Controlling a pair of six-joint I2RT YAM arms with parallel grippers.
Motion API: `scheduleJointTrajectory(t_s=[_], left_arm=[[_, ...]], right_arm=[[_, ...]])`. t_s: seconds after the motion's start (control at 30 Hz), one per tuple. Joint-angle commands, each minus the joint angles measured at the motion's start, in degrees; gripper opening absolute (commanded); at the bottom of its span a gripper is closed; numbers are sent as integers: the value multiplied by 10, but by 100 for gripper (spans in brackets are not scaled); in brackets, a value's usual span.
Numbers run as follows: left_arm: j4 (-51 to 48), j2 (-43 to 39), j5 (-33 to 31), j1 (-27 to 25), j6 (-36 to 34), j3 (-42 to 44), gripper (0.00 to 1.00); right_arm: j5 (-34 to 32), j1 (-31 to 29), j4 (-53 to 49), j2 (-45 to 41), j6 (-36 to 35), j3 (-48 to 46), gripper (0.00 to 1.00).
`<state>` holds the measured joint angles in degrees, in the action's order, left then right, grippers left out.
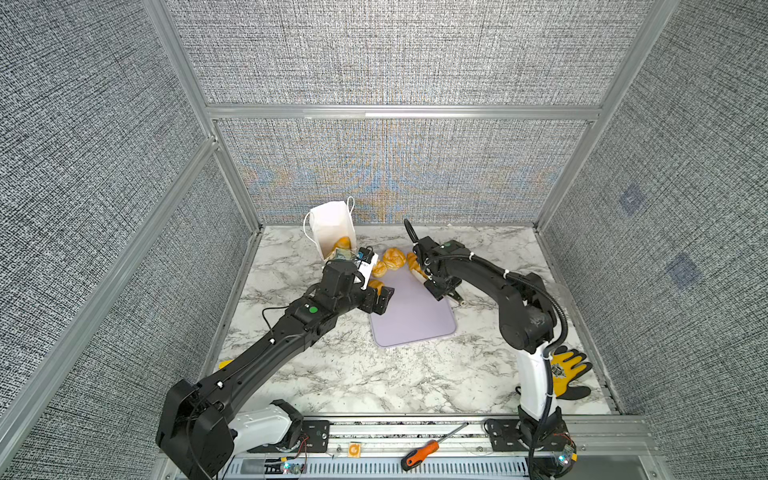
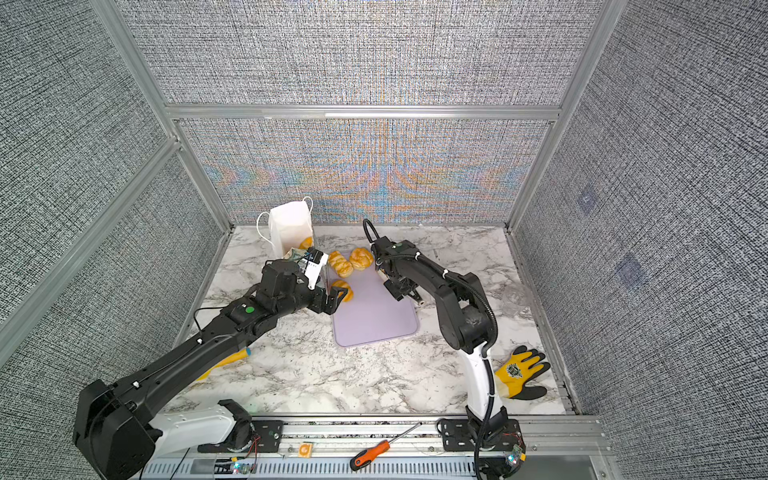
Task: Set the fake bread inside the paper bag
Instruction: 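Squeeze the tongs on the croissant and lift it with the right gripper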
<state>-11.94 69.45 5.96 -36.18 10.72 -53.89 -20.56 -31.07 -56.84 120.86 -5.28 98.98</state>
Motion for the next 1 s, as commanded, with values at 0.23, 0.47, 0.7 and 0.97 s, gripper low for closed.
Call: scheduleJointTrajectory(t_s=[0.23,0.47,0.7,0.97], left_arm=[[8,-1,-1,0,-2,0,99],[1,1,-2,0,-2,-3,99],[-2,-3,10,0,-3,-1,99],[-2,-2,8,-1,-3,0,99]], right_arm=[[2,-19,5,-84,-6,-105,61],[-8,-19,17,-99,4,-102,72],[5,-21,21,-81,7,-81,75],[-10,-22,9,-53,12,-57,77]])
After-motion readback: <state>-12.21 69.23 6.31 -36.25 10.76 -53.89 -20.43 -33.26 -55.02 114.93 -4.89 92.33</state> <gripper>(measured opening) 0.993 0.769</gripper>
